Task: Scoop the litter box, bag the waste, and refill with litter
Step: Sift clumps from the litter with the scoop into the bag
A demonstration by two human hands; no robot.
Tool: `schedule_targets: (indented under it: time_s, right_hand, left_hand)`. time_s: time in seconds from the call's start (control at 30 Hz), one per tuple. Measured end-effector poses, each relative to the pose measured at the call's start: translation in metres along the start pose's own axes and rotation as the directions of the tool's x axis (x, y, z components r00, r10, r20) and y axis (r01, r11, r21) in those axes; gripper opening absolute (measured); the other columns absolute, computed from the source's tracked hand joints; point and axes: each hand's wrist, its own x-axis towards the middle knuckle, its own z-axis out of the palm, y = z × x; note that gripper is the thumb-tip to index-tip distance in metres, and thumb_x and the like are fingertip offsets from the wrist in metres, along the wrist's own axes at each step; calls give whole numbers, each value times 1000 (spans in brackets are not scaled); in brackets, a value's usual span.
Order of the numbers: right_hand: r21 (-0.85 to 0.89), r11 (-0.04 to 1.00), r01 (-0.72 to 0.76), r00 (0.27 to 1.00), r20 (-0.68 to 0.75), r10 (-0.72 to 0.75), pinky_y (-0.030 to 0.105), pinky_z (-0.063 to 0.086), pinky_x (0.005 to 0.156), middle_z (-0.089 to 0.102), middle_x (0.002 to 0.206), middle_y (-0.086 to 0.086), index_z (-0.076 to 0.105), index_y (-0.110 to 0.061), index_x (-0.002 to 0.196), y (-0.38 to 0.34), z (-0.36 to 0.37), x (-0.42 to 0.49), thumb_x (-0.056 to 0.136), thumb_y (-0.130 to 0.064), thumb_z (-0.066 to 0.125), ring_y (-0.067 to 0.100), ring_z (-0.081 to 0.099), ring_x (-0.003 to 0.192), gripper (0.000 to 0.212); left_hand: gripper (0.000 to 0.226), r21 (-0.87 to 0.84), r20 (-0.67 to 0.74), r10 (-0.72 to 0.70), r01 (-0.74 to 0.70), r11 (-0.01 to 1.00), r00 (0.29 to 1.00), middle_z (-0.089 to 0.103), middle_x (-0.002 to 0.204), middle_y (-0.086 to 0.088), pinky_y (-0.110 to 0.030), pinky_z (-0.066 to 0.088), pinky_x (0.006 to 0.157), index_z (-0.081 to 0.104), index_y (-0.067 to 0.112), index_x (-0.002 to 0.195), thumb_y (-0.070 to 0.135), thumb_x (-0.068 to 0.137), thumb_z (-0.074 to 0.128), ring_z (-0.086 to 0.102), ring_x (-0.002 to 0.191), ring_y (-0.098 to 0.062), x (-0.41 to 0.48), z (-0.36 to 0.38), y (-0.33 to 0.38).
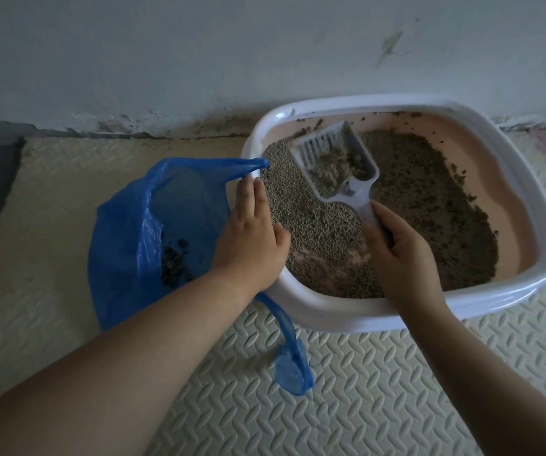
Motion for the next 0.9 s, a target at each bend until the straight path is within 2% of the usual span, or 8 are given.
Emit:
schedule_targets:
  time_s: [0.07, 0.13, 0.2, 0.3, 0.4, 0.7, 0.77, 0.9]
  right_hand:
    - [1, 1000, -6, 1000, -4, 6, 16, 45, 59, 63, 84, -24, 55, -27, 133, 1, 0, 0, 96, -39, 51, -5, 59, 72, 39]
    - [19, 1000, -18, 1000, -11, 18, 17, 43, 56, 64, 80, -19, 57, -28, 132, 1, 0, 0, 96, -41, 51, 0, 56, 65, 39]
    - [21, 999, -27, 1000, -12, 28, 16, 45, 59, 63, 82, -22, 56, -27, 132, 0, 0, 0, 95, -41, 52, -3, 57, 68, 39]
    - [20, 1000, -23, 999, -22, 23, 22, 45, 58, 66, 84, -19, 58, -25, 130, 0, -1, -1, 96, -38, 53, 6, 61, 74, 37]
    - [-3, 1000, -26, 1000, -10, 26, 10, 43, 59, 62, 87, -26, 57, -22, 132, 1, 0, -1, 95, -37, 54, -8, 59, 75, 40]
    - [-5, 1000, -22, 1000, -9, 22, 1, 39, 59, 64, 91, -16, 59, -19, 129, -2, -1, -1, 94, -33, 56, -19, 55, 76, 37]
    - [-15, 1000, -8, 1000, -1, 8, 5, 41, 57, 64, 88, -18, 60, -21, 127, -5, -2, -3, 94, -33, 57, -13, 58, 75, 35]
    - [19, 1000, 16, 999, 37, -17, 37, 50, 60, 67, 81, -4, 57, -31, 116, -9, -7, -9, 89, -32, 63, 18, 64, 69, 28]
  left_hand:
    - [71, 2, -1, 0, 0, 1000, 1000, -15, 159, -6, -36, 23, 116, -3, 9, 152, 32, 97, 34, 3, 147, -21, 0, 0, 0]
    - [71, 2, -1, 1, -1, 1000, 1000, -14, 159, -6, -37, 23, 116, -3, 8, 152, 32, 97, 34, 3, 147, -21, 0, 0, 0]
    - [71, 1, 2, -1, 1, 1000, 1000, -15, 159, -6, -37, 24, 116, -3, 8, 152, 32, 96, 34, 3, 147, -21, 0, 0, 0]
    - [71, 5, 1, -1, 1, 1000, 1000, -15, 159, -6, -38, 25, 116, -2, 9, 152, 33, 96, 34, 4, 147, -22, 0, 0, 0]
    - [71, 6, 6, -1, 1, 1000, 1000, -15, 159, -5, -38, 24, 116, -3, 9, 152, 33, 96, 34, 3, 147, -22, 0, 0, 0]
    - [71, 8, 11, 9, -9, 1000, 1000, -16, 159, -6, -37, 21, 117, -5, 8, 152, 33, 97, 34, 0, 147, -21, 0, 0, 0]
    - [71, -11, 11, 18, -18, 1000, 1000, -15, 159, -6, -38, 21, 117, -4, 9, 152, 33, 97, 34, 0, 147, -20, 0, -1, -2]
    - [68, 7, 27, 68, -69, 998, 997, -11, 160, -4, -35, 21, 116, -2, 11, 152, 36, 100, 33, 2, 147, -19, -6, -10, -6]
